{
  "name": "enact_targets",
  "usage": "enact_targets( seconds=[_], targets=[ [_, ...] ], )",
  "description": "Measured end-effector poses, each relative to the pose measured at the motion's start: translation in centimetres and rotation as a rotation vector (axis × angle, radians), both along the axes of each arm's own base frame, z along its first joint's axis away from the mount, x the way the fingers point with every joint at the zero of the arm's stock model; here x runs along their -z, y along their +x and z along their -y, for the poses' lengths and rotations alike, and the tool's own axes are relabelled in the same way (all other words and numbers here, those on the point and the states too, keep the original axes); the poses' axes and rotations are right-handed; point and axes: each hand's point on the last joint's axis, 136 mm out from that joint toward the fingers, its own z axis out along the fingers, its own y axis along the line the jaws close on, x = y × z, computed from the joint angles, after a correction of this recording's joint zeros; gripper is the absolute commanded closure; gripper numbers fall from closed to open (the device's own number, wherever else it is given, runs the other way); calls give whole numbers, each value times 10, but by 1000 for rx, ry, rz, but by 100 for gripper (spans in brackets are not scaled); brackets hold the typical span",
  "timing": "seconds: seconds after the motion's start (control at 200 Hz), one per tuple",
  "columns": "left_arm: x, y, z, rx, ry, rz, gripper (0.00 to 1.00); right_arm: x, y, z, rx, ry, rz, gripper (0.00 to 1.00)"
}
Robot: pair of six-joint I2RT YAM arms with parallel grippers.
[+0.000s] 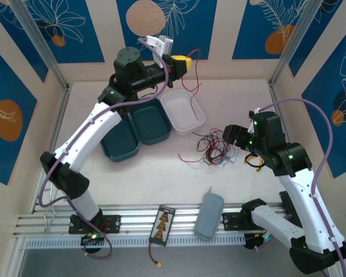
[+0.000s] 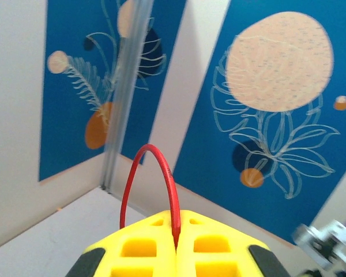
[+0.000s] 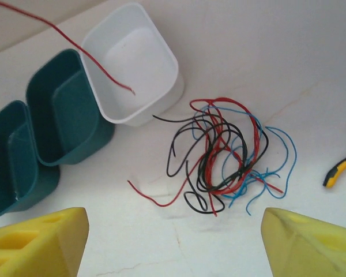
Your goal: Untangle the cables
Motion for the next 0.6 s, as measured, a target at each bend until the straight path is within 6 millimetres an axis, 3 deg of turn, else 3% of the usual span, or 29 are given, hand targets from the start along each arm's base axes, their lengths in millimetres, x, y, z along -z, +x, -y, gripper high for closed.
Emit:
enact_targets(
  seconds=[0.1, 0.14, 0.405, 0.6],
  targets=[
    [14, 23, -1, -42, 10, -19, 100, 5, -1, 1, 11, 3, -3, 10],
    [21, 32, -2, -58, 15, -27, 100, 5, -2, 2, 15, 5, 1, 0],
    [70, 70, -1, -125, 58, -98, 100, 4, 1, 7, 42, 13, 17, 1],
    [136, 103, 4, -205, 153, -210, 100, 9, 2, 9, 61, 17, 1, 1]
  ],
)
